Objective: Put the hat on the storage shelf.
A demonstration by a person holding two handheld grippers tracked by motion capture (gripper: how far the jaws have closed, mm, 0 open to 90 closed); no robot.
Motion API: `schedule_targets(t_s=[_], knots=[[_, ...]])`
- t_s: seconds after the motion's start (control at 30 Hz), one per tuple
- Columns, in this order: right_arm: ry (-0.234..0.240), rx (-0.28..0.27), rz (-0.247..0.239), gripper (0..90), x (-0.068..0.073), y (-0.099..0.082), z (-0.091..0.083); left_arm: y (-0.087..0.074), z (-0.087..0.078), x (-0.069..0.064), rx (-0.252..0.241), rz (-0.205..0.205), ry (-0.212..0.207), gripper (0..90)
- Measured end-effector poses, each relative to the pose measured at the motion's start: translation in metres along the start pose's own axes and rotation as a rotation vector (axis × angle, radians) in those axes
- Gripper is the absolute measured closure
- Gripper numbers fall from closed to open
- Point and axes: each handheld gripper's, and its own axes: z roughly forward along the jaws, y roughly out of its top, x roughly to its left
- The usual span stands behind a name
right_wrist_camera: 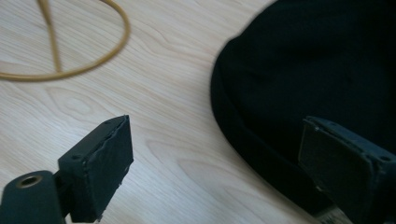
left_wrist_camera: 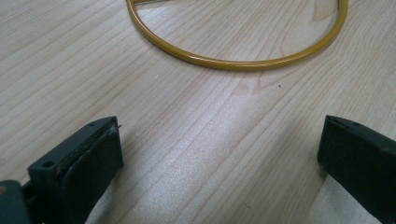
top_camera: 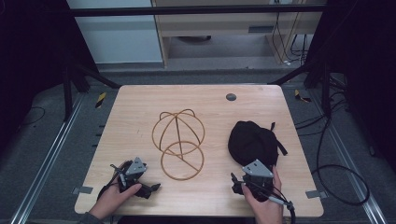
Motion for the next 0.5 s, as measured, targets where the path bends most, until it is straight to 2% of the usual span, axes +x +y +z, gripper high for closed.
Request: schedule_targets(t_s=[0.03,0.07,0.2,0.33,0.5], knots=[[0.000,0.000,0.000,9.7,0.000,0.000,0.000,0.000,0.000,0.000,0.001,0.000,0.000,0.0],[0.004,0.011,0.036,9.0,-0.006,-0.002,-0.002,0.000,0.000,0.000,-0.001,-0.001,0.000,0.0],[-0.016,0.015,0.083,8.2,-0.013,-0.003,-0.004,0.000,0.000,0.000,0.000,0.000,0.000,0.0],[-0.013,0.017,0.092,7.7,-0.019,-0.005,-0.007,0.000,0.000,0.000,0.000,0.001,0.001,0.0],[-0.024,0.065,0.097,9.8,-0.026,-0.004,-0.009,0.000,0.000,0.000,-0.003,-0.003,0.001,0.0]])
